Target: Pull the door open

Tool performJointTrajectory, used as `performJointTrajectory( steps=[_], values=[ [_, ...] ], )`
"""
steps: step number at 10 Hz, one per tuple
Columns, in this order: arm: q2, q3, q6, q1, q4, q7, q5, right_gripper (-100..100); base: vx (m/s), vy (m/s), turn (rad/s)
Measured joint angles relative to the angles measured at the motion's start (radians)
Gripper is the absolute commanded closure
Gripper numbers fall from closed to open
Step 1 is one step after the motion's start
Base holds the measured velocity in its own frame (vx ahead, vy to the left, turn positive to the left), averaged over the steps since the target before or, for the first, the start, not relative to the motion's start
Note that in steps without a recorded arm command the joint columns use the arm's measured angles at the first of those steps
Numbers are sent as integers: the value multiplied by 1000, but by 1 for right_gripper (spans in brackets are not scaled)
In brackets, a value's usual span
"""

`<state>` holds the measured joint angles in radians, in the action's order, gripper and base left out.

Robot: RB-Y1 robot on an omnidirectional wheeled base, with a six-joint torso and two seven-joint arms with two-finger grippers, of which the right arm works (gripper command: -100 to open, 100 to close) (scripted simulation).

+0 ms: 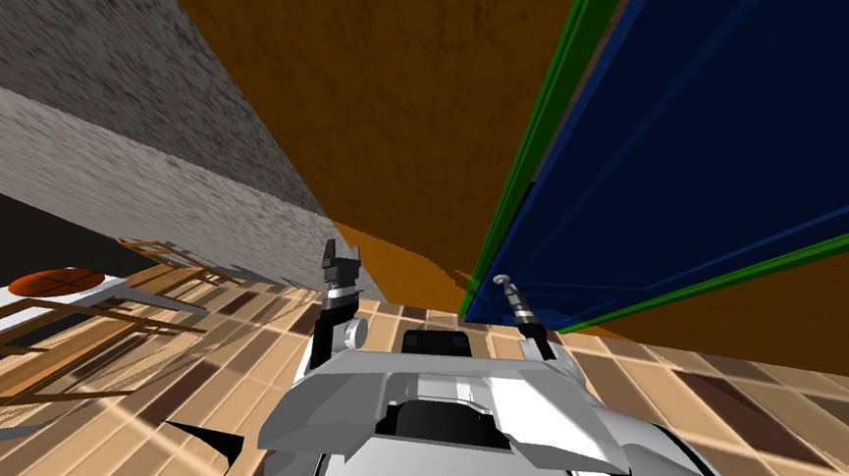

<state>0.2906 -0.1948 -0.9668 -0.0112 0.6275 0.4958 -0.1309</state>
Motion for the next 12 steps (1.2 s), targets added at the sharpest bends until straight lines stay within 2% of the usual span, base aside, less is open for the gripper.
performJointTrajectory(
  steps=[2, 5, 7, 8, 10, 12],
  values=[
    [-4, 6, 13, 12, 25, -48, 16, 100, -48, -26, 72],
    [-3, 18, 22, 7, 26, -126, 48, 100, -32, -22, 45],
    [2, 24, 8, 1, 5, -171, 64, 100, -47, -24, 69],
    [0, 29, 20, 7, 24, -199, 78, 100, -36, -24, 28],
    [1, 35, 16, -8, 2, -245, 96, 100, -32, -14, 51],
    [2, 42, 33, 4, 26, -293, 113, 100, -30, -24, 50]
  ],
)
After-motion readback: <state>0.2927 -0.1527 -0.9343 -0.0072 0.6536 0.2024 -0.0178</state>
